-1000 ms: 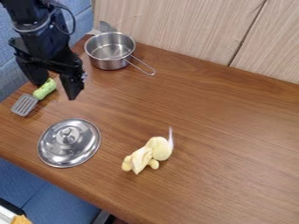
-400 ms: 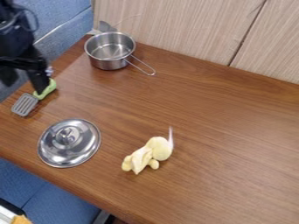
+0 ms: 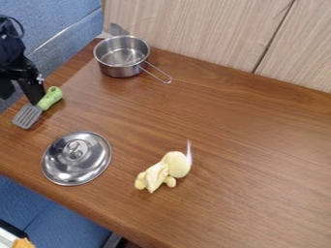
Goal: Put the green spatula behind the yellow object
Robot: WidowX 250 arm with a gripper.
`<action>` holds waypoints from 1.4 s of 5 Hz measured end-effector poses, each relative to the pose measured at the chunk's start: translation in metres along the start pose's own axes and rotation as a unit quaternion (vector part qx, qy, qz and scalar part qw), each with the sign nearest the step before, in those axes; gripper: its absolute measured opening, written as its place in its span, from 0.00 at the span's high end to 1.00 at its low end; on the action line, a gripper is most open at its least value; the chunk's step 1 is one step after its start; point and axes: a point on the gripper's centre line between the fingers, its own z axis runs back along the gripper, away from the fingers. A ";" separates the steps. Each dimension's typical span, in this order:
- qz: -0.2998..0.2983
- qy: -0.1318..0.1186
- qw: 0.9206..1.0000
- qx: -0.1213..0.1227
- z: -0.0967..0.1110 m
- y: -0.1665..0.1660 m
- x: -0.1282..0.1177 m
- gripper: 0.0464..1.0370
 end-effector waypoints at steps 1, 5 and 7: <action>-0.013 0.008 1.000 -0.015 -0.011 -0.001 0.001 0.04; -0.044 0.023 0.998 0.027 -0.030 -0.015 0.010 0.75; -0.033 0.035 0.998 0.037 -0.029 -0.019 0.008 0.75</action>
